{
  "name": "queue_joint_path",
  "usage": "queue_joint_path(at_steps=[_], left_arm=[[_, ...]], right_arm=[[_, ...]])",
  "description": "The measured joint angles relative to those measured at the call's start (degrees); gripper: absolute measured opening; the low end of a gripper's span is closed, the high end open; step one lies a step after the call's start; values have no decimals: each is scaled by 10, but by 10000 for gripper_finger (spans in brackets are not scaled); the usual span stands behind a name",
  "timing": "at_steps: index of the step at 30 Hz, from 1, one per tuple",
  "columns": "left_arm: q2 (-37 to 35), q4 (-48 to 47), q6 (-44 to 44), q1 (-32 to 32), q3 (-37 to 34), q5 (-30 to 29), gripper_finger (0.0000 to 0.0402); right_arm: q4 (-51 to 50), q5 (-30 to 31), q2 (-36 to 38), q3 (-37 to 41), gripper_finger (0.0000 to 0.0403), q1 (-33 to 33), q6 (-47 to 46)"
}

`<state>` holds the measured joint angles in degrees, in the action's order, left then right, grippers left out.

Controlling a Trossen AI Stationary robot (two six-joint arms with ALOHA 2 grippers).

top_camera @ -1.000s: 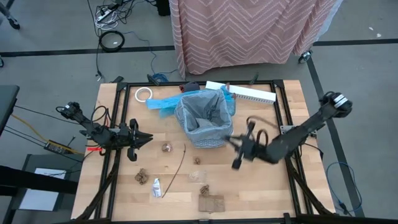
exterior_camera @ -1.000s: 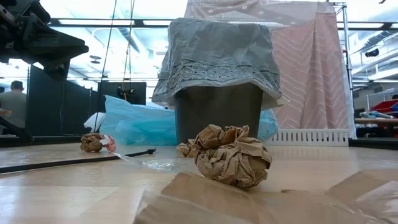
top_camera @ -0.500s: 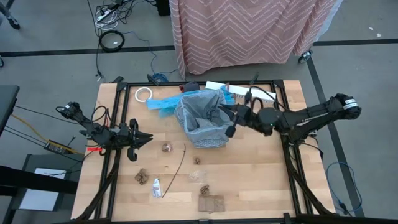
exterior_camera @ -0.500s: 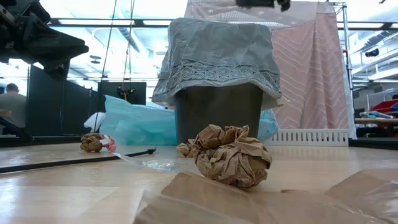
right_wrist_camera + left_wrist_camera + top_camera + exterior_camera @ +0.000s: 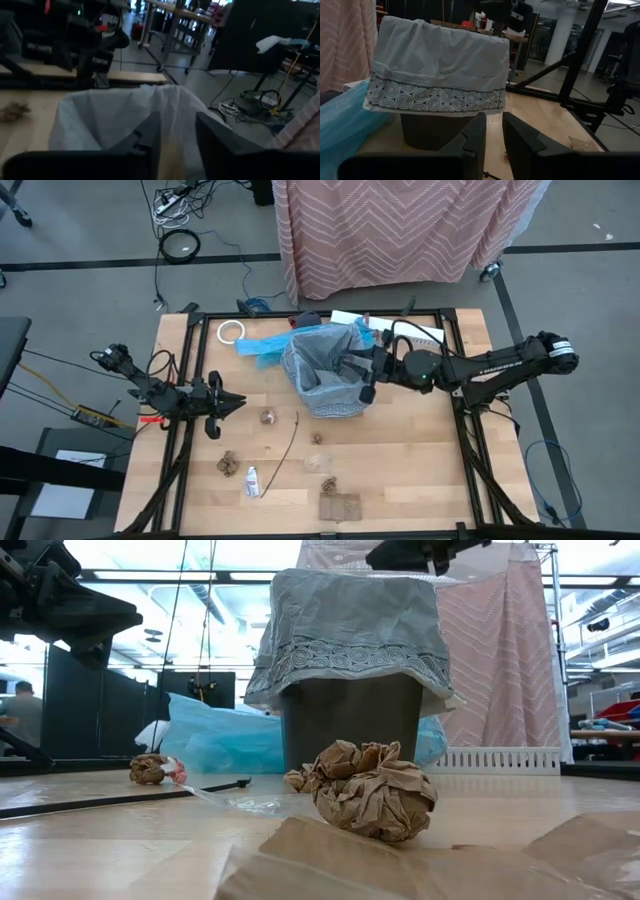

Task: Place trash/remove bag and relplace
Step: Put the brown napkin inside the black trash bin

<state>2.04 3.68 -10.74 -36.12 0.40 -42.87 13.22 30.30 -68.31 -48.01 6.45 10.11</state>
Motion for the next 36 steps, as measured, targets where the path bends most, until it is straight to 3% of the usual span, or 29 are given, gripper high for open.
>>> queue_joint_path(at_steps=[6,10,15,23,28,36], left_arm=[[0,0,0,0,0,0,72],[0,0,0,0,0,0,72],[0,0,0,0,0,0,72],[8,0,0,0,0,0,72],[20,0,0,0,0,0,72],[25,1,-4,0,0,0,72]], right_arm=[[7,-2,0,0,222,6,-16],[30,-68,0,0,257,46,-26],[24,-82,0,0,248,157,-38],[-15,58,-77,30,242,303,-210],[12,105,-181,42,259,316,-296],[175,103,-341,43,269,270,-288]])
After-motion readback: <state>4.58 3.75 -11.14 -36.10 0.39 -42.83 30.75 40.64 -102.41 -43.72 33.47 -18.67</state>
